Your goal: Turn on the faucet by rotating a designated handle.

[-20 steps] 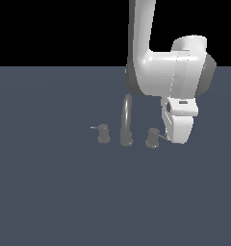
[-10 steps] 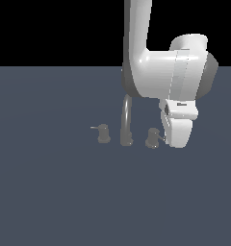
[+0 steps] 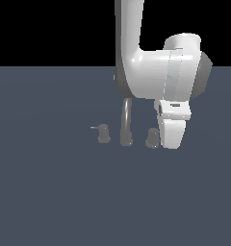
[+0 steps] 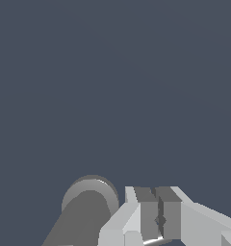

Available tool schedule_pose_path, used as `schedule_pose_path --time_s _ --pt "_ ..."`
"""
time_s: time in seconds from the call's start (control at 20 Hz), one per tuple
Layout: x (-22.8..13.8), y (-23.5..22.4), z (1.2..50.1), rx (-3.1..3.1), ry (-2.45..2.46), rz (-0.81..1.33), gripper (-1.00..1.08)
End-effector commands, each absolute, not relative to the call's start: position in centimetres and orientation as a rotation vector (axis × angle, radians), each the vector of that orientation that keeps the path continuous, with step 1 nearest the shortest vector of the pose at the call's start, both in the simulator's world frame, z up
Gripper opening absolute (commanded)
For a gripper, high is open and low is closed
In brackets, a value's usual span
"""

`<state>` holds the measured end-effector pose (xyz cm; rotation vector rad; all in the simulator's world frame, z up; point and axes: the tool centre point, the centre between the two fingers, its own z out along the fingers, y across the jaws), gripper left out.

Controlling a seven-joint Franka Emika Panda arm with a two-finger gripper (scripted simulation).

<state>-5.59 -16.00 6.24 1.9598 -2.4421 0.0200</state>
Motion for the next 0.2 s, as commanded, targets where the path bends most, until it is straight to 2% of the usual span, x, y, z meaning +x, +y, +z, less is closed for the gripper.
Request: schedule_pose_path --time_s 0.0,0.15 --pt "-4.5 -12.3 6.3 2.019 -2.405 0.007 -1.00" --pt "-4.1 -10.8 6.3 2.029 -2.398 0.002 -1.00"
